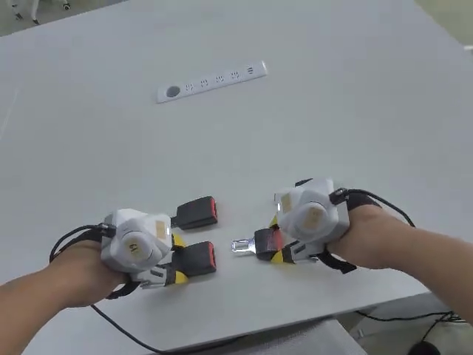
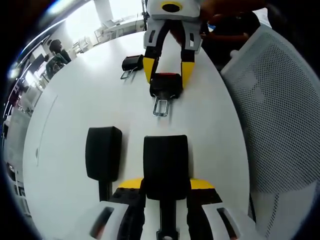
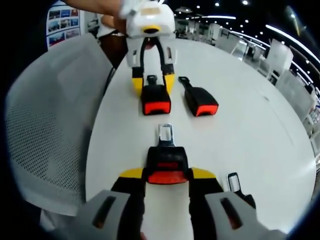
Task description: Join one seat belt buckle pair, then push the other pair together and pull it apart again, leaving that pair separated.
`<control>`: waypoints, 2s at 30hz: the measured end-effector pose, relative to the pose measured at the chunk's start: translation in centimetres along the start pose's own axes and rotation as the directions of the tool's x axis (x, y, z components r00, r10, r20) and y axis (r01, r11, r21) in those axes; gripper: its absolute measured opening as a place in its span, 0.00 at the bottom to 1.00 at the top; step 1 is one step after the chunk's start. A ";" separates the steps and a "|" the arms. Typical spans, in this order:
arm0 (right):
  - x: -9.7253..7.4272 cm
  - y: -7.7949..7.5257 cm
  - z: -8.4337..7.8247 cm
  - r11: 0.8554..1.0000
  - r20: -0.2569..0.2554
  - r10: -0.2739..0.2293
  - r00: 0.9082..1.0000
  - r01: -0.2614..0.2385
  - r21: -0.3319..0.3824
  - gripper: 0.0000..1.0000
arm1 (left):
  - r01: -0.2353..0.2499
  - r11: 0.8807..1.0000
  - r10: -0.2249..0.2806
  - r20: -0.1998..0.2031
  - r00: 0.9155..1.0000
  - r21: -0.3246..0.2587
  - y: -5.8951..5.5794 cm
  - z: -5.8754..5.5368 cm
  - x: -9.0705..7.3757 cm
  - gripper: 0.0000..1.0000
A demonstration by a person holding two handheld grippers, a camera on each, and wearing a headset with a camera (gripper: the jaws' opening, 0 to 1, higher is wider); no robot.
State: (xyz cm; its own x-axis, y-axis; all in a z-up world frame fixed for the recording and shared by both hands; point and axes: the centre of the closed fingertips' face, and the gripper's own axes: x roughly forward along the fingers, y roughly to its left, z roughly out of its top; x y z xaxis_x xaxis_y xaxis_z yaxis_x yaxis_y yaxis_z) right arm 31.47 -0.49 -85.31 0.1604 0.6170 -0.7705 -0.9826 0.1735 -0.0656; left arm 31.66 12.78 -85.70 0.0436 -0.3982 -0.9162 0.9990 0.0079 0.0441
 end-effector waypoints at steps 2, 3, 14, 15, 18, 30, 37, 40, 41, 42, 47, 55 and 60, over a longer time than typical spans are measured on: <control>0.3 0.2 0.5 1.000 0.005 0.004 1.000 -0.004 -0.006 0.32 | 0.004 1.000 -0.004 -0.005 1.000 0.003 0.0 0.0 0.0 0.33; 0.5 0.3 0.8 1.000 0.011 0.011 1.000 -0.011 -0.008 0.32 | 0.006 1.000 -0.006 -0.007 1.000 0.008 0.0 0.0 0.0 0.33; 1.6 0.8 2.0 1.000 0.014 -0.002 1.000 0.002 -0.018 0.32 | 0.006 1.000 -0.006 -0.015 1.000 0.005 0.0 0.1 0.0 0.33; 1.7 0.8 2.1 1.000 0.014 -0.002 1.000 0.002 -0.021 0.32 | 0.005 1.000 -0.005 -0.015 1.000 0.005 0.0 0.1 0.0 0.33; 1.9 0.8 2.4 1.000 0.008 -0.004 1.000 0.004 -0.028 0.32 | 0.002 1.000 -0.002 -0.018 1.000 0.003 0.0 0.0 0.0 0.33; 1.8 0.8 2.4 0.999 0.011 -0.011 1.000 0.011 -0.034 0.32 | 0.003 1.000 -0.002 -0.026 1.000 0.006 -0.1 0.0 0.0 0.32; 2.0 0.8 2.6 0.999 0.002 -0.002 1.000 0.002 -0.050 0.32 | 0.008 1.000 -0.008 -0.033 0.999 0.011 0.0 0.0 0.0 0.32; 2.1 0.9 2.9 0.998 0.004 0.005 1.000 -0.005 -0.061 0.32 | 0.007 1.000 -0.006 -0.025 1.000 0.009 -0.1 0.0 0.0 0.32; 2.3 1.0 3.1 0.998 0.004 0.006 1.000 -0.006 -0.065 0.32 | 0.006 1.000 -0.006 -0.024 1.000 0.011 -0.1 0.0 0.0 0.32; 2.4 1.1 3.2 0.998 0.005 0.007 1.000 -0.006 -0.064 0.32 | 0.006 1.000 -0.006 -0.022 1.000 0.013 0.0 0.0 0.0 0.32; 2.6 1.1 3.4 0.999 0.022 0.006 1.000 -0.006 -0.038 0.31 | 0.011 1.000 -0.011 -0.021 1.000 0.011 0.0 0.0 0.1 0.32; 2.7 1.1 3.7 1.000 0.023 -0.003 1.000 0.003 -0.014 0.30 | 0.015 1.000 -0.015 -0.022 1.000 0.012 0.0 0.2 0.1 0.32; 3.2 1.2 4.1 1.000 -0.004 -0.003 1.000 0.003 -0.021 0.29 | 0.017 1.000 -0.017 -0.028 0.999 0.002 0.1 0.1 0.2 0.31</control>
State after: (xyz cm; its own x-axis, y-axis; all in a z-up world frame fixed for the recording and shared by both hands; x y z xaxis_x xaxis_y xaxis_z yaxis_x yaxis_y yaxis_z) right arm 31.21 4.79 -85.23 0.1627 0.6133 -0.7729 -0.9840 0.1587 -0.0812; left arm 31.77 12.63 -85.81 0.0270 -0.3725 -0.9276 0.9996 -0.0009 0.0295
